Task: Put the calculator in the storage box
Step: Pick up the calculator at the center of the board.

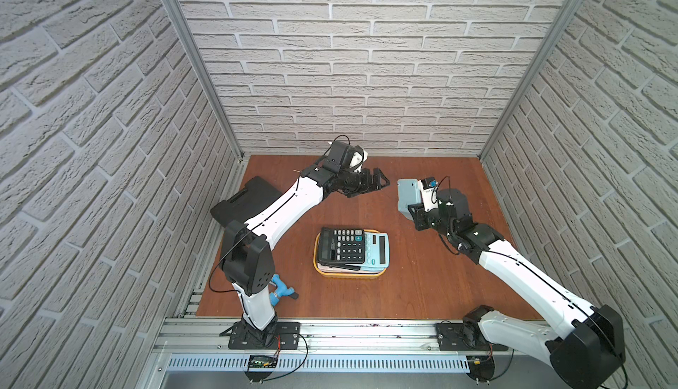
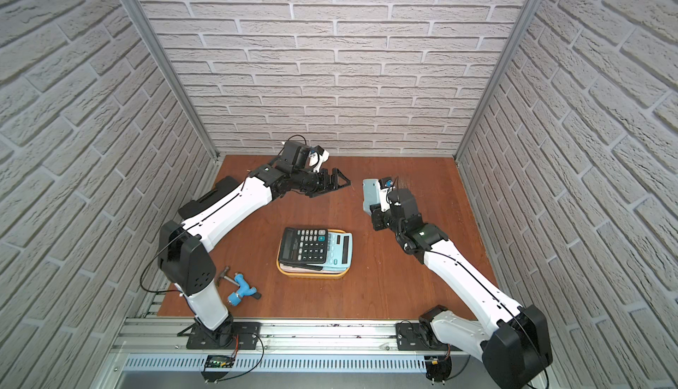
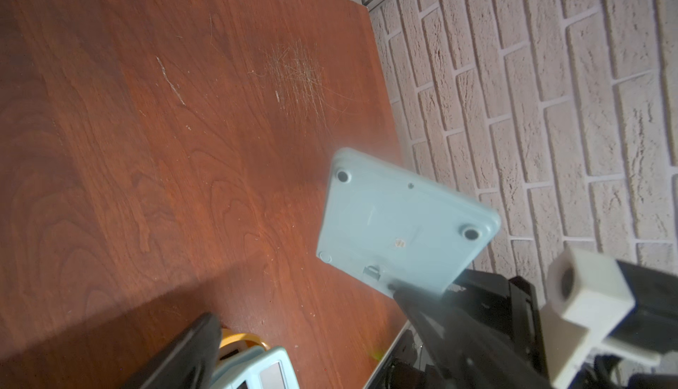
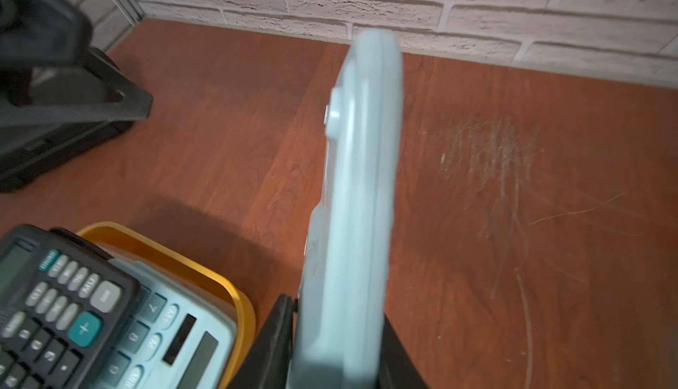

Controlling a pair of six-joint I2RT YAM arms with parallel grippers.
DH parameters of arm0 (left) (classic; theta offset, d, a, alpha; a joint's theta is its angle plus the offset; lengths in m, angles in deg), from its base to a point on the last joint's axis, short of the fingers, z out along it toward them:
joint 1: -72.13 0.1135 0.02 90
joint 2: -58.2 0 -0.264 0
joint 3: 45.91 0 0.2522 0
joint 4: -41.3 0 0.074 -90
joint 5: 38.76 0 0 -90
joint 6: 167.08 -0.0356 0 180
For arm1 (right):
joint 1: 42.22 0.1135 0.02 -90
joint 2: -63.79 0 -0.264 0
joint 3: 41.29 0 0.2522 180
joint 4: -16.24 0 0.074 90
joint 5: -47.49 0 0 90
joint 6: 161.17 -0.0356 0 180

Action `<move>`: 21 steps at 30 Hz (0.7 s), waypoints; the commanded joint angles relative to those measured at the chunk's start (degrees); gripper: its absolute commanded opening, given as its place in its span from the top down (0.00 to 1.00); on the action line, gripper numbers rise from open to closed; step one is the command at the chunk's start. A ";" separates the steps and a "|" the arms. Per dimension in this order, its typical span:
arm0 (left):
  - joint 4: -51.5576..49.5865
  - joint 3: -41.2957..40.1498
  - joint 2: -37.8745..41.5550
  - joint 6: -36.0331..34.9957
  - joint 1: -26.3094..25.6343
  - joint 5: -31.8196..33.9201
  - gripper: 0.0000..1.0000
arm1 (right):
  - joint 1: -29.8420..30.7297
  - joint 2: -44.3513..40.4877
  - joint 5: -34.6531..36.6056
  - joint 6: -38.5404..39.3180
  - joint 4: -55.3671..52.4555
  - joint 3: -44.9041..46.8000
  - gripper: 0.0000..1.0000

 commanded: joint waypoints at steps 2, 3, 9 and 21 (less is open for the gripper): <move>0.40 -0.38 3.82 2.58 1.00 -1.03 0.02 | 6.66 -2.17 19.09 11.23 2.65 -1.49 0.85; -0.31 -0.51 4.41 3.17 1.22 -0.82 0.02 | 8.69 -2.27 21.76 12.96 3.98 -0.99 0.85; -4.96 -0.41 7.66 6.12 1.47 1.66 0.02 | 20.34 1.53 38.77 25.68 13.59 0.72 0.88; -12.73 1.39 6.86 7.66 1.46 2.40 0.24 | 32.70 13.75 54.77 54.34 40.98 0.98 0.89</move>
